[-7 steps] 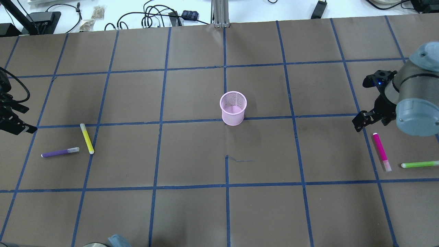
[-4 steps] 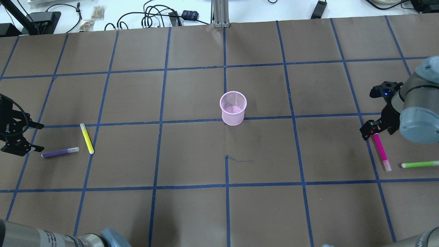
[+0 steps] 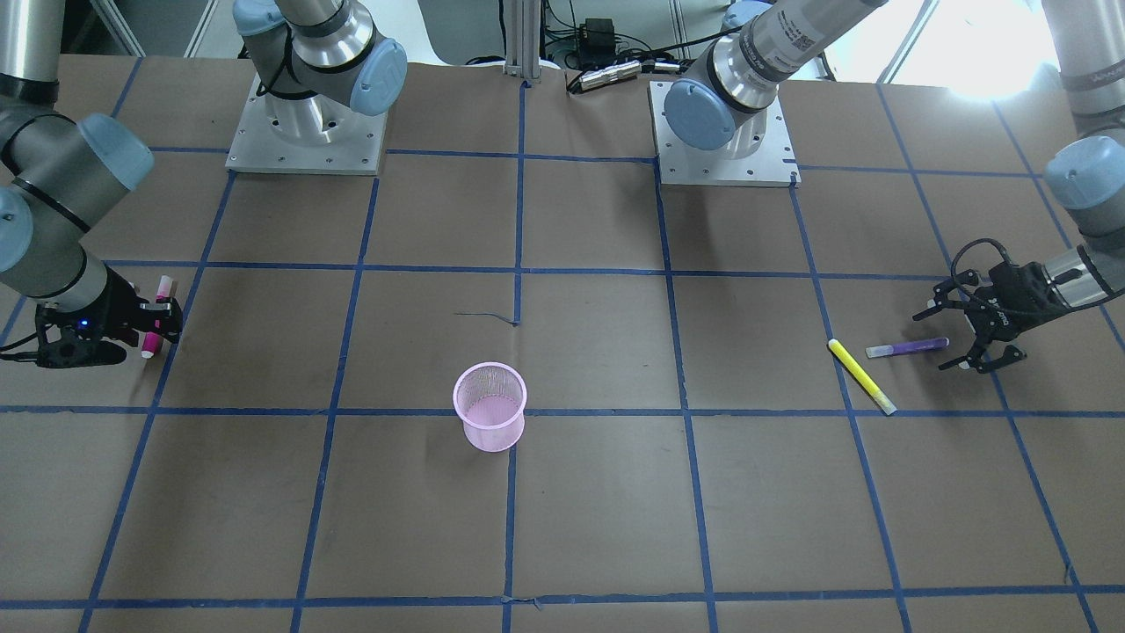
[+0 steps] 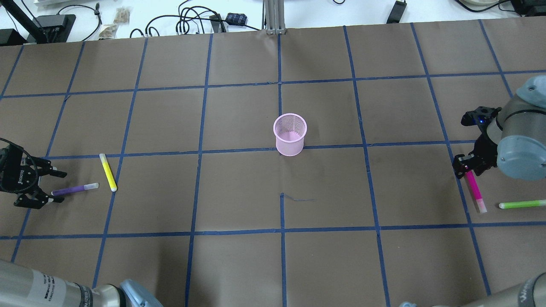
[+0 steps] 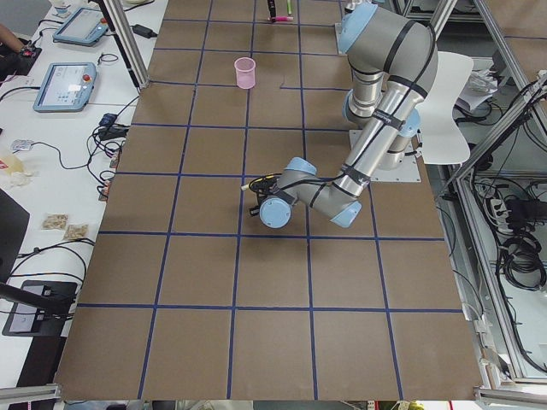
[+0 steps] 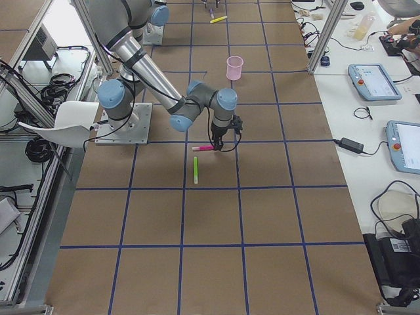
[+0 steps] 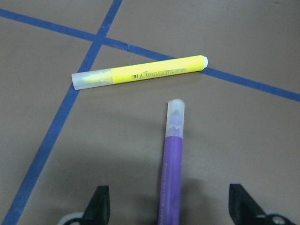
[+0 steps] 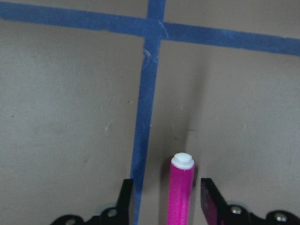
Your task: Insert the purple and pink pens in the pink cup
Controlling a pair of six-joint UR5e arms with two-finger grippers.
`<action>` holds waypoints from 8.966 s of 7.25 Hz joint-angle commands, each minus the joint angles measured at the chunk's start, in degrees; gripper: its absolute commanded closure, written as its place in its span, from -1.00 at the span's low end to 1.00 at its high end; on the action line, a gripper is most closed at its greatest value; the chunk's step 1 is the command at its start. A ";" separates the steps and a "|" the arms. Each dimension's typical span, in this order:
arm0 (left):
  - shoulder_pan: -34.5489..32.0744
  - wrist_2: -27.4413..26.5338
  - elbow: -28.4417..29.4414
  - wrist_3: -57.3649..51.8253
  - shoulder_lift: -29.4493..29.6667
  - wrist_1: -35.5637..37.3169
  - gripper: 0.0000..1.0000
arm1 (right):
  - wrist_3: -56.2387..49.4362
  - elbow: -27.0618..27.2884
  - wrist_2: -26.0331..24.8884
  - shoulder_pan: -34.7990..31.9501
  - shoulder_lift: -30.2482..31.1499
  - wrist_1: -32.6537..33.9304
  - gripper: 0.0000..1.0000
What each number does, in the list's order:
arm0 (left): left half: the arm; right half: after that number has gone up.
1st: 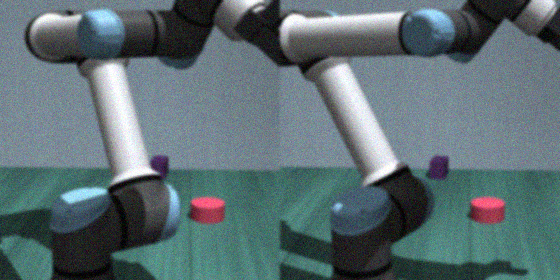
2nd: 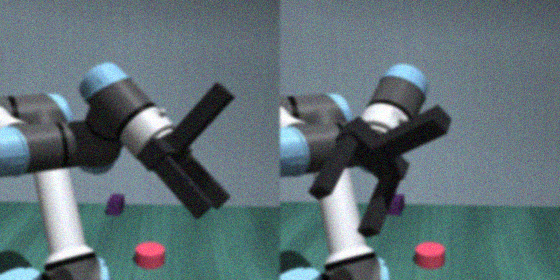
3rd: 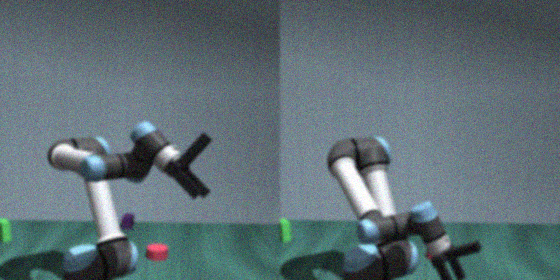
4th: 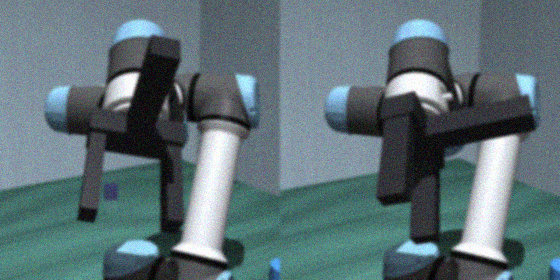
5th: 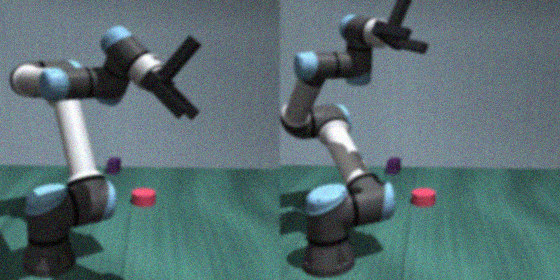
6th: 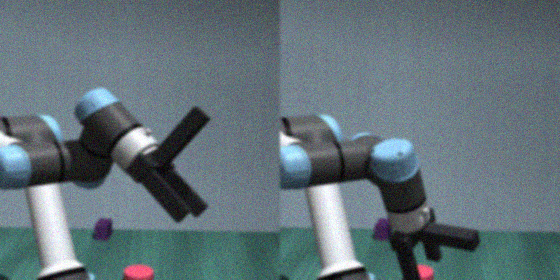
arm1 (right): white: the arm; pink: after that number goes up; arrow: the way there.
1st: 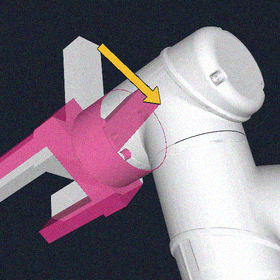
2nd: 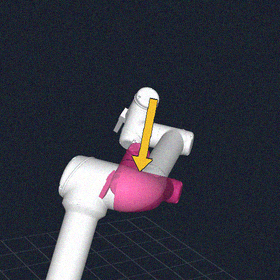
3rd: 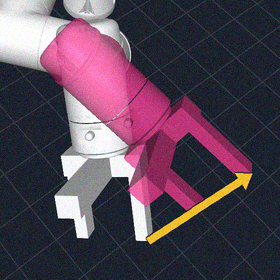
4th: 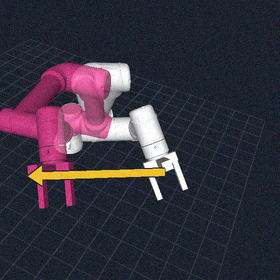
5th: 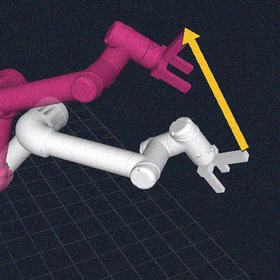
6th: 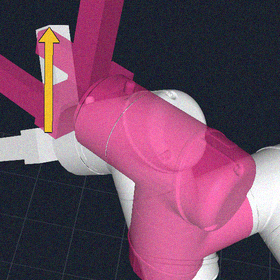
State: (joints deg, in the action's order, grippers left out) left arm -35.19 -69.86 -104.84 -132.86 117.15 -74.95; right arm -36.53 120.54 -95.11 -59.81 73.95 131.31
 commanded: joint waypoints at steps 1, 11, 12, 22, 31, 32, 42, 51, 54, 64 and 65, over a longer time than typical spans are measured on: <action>0.12 0.16 0.52 -0.38 0.98 0.07 0.37 | 0.32 -0.13 -0.07 0.57 -0.12 0.00 0.15; -12.67 0.43 10.79 33.90 -15.77 -15.11 1.00 | 3.30 -4.25 6.64 -2.92 6.44 -1.14 1.00; -17.32 -0.44 12.02 44.08 -19.12 -16.53 1.00 | 4.79 -4.35 10.09 -6.42 9.43 -0.45 1.00; -51.87 0.68 12.56 154.89 -26.80 -10.25 1.00 | 30.58 -13.81 15.39 -26.72 12.72 0.88 1.00; -53.49 0.25 12.29 158.35 -26.80 -8.46 1.00 | 51.38 -13.58 12.85 -43.28 -3.29 35.69 1.00; -53.49 0.25 12.12 158.35 -26.88 -8.55 1.00 | 51.91 -13.05 12.85 -43.37 -4.07 35.60 1.00; -53.84 18.25 11.50 189.78 -20.58 -8.55 1.00 | 52.01 -20.82 16.45 -37.78 -4.43 15.57 -1.00; -65.97 19.94 11.59 211.62 -4.83 10.43 1.00 | 39.35 -37.66 1.24 -33.09 7.61 -43.77 -1.00; -65.79 19.94 11.94 211.88 -4.74 10.26 -0.89 | 37.32 -37.57 2.74 -32.91 7.26 -43.07 -1.00; -57.36 -17.77 15.64 133.49 -25.20 -15.40 -1.00 | 35.57 -38.19 4.96 -32.65 9.70 -42.71 -1.00; -56.75 -20.29 15.37 129.13 -26.43 -14.71 -1.00 | 35.74 -37.58 3.63 -32.65 11.11 -42.97 -1.00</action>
State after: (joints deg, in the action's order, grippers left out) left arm -92.46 -84.72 -89.07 4.46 92.66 -89.76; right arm -0.80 82.48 -89.87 -92.50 83.41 88.66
